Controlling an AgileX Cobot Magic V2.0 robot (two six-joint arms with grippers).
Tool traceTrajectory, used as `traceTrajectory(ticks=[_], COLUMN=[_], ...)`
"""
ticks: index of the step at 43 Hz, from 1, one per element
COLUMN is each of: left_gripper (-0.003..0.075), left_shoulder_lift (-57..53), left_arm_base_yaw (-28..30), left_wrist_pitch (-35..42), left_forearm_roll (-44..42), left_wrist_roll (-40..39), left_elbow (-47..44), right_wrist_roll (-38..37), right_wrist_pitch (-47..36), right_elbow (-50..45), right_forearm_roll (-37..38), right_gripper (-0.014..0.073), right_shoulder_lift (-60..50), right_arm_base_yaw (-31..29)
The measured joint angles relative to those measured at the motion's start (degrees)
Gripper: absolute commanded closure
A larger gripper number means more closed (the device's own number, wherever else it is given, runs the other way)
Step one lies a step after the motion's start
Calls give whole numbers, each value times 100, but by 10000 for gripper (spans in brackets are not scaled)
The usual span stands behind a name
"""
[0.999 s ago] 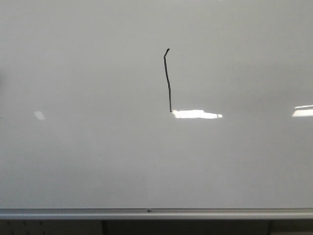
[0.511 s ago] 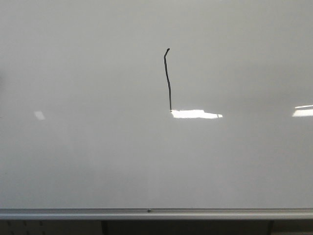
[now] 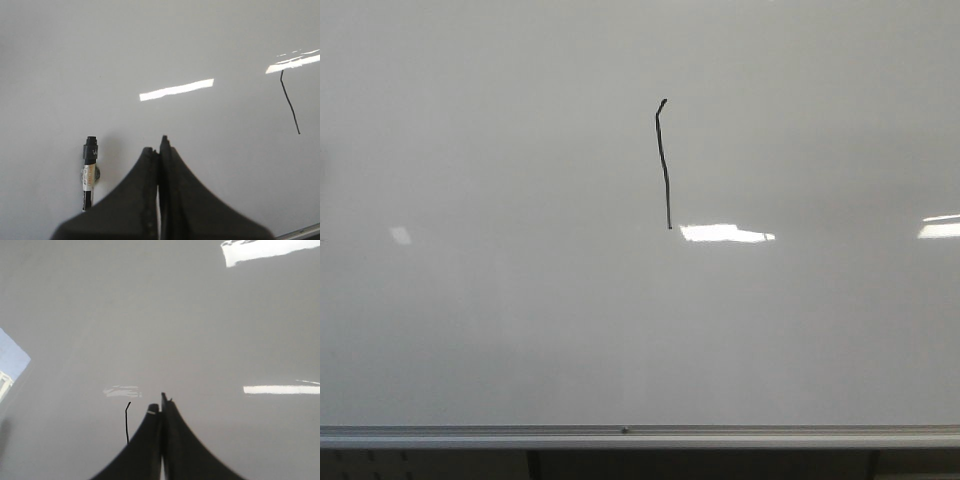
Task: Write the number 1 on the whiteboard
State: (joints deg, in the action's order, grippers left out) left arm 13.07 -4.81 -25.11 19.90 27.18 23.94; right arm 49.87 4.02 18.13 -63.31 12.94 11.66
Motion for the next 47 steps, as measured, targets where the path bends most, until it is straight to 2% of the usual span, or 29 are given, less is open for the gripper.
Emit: traceTrajectory(ticks=[5, 11, 16, 21, 31, 37, 47], left_gripper=[741, 741, 741, 741, 741, 741, 741], left_shoulder_lift=[-41, -369, -817, -1294, -1338, -1338, -1338], left_arm_base_yaw=[0, 0, 0, 0, 139, 168, 168], left_wrist_pitch=[61, 264, 545, 861, 1425, 1752, 1784], left_forearm_roll=[-199, -1241, -1625, -1723, -1736, -1736, -1736], left_wrist_roll=[-150, -1383, -1823, -2069, -2343, -2357, -2366], left_elbow=[-87, -432, -893, -1511, -2434, -2447, -2447], right_wrist_roll=[0, 0, 0, 0, 0, 0, 0], right_wrist_pitch=[0, 14, 43, 71, 199, 212, 221], right_elbow=[0, 0, 0, -9, -9, -9, -9], right_forearm_roll=[-8, -8, -8, -8, -8, -8, -8], right_gripper=[655, 655, 655, 655, 655, 655, 655], right_shoulder_lift=[0, 0, 0, 0, 0, 0, 0], right_arm_base_yaw=[0, 0, 0, 0, 0, 0, 0])
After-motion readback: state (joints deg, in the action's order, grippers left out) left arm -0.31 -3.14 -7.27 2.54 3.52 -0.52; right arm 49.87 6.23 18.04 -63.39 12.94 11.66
